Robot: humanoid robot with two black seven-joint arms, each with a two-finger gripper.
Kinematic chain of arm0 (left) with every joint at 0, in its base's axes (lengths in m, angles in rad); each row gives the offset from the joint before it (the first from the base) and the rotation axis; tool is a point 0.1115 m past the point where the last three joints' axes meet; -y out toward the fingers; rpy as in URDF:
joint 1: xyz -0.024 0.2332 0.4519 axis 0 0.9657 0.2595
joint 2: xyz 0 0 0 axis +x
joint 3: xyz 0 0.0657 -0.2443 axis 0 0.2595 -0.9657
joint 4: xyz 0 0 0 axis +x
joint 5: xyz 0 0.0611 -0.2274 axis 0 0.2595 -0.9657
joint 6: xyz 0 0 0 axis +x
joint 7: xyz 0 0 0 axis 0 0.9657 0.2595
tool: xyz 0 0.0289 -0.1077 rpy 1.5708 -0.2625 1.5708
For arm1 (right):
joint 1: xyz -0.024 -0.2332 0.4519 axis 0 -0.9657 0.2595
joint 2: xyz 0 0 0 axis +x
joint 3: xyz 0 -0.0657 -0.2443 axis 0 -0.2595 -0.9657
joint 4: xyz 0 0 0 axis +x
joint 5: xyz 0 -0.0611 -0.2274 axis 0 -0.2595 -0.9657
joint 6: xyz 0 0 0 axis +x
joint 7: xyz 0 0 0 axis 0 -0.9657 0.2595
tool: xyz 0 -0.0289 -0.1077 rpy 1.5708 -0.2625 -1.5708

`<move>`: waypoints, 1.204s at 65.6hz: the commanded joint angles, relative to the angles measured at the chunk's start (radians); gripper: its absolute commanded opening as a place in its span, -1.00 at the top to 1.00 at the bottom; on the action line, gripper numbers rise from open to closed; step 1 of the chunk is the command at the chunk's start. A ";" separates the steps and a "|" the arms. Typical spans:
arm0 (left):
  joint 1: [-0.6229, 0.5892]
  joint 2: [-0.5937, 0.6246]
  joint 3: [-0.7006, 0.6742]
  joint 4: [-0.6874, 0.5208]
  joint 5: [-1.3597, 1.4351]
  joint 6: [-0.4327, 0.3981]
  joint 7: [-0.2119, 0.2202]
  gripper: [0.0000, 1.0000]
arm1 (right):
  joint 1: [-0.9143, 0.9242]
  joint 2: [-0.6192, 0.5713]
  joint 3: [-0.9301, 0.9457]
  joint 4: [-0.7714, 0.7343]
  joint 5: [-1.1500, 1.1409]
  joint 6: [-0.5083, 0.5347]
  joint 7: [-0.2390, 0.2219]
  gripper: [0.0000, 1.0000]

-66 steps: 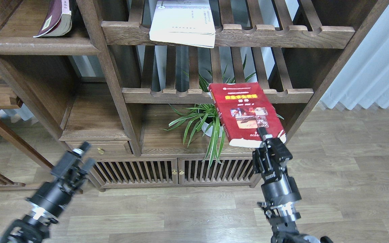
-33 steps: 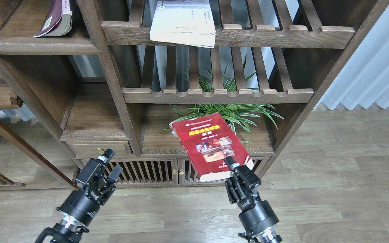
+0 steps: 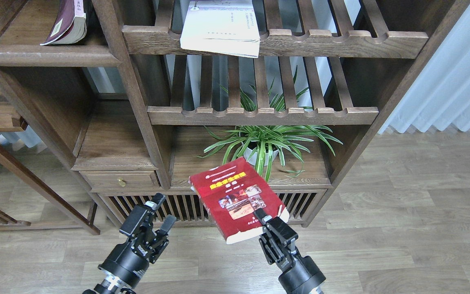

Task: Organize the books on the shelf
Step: 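Pinch the red book between both grippers, then carry the red book with the left gripper up to the high side shelf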

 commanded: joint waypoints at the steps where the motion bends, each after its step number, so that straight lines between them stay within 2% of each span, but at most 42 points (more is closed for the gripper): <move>1: -0.013 0.000 0.035 0.017 -0.002 0.000 -0.002 -0.98 | -0.003 0.000 -0.024 0.000 -0.019 0.000 -0.003 0.89; 14: -0.016 0.000 0.043 0.023 0.004 0.000 -0.001 -0.71 | -0.003 0.000 -0.041 0.000 -0.032 0.000 -0.026 0.88; 31: -0.028 0.000 0.090 0.053 0.007 0.000 0.005 -0.20 | -0.004 0.000 -0.053 0.000 -0.034 0.000 -0.040 0.87; 37: -0.028 0.000 0.097 0.053 0.004 0.000 0.007 0.12 | -0.004 0.000 -0.056 -0.002 -0.045 0.000 -0.045 0.86; 41: -0.030 0.000 0.101 0.053 0.004 0.000 0.008 0.41 | -0.004 0.000 -0.056 -0.002 -0.061 0.000 -0.045 0.84; 51: -0.034 0.000 0.107 0.053 0.004 0.000 0.005 0.76 | -0.004 0.000 -0.055 -0.002 -0.069 0.000 -0.045 0.84; 66: -0.033 0.000 0.104 0.050 0.002 0.000 0.005 0.80 | -0.004 0.000 -0.055 -0.008 -0.069 0.000 -0.043 0.80; 70: -0.033 0.000 0.104 0.047 0.002 0.000 0.005 0.80 | -0.004 0.000 -0.055 -0.009 -0.071 0.000 -0.042 0.65; 73: -0.034 0.000 0.101 0.041 0.002 0.000 0.005 0.81 | -0.004 0.000 -0.055 -0.011 -0.072 0.000 -0.042 0.37; 74: -0.034 0.000 0.097 0.038 0.002 0.000 0.005 0.81 | -0.004 0.000 -0.055 -0.013 -0.075 0.000 -0.042 0.13; 76: -0.034 0.000 0.092 0.037 0.002 0.000 0.005 0.81 | -0.004 0.000 -0.055 -0.014 -0.080 0.000 -0.042 -0.13; 77: -0.036 0.000 0.084 0.035 0.004 0.000 0.005 0.81 | -0.004 0.000 -0.053 -0.016 -0.088 0.000 -0.042 -0.45; 79: -0.036 0.000 0.081 0.035 0.002 0.000 0.007 0.82 | -0.004 0.000 -0.052 -0.016 -0.095 0.000 -0.042 -0.58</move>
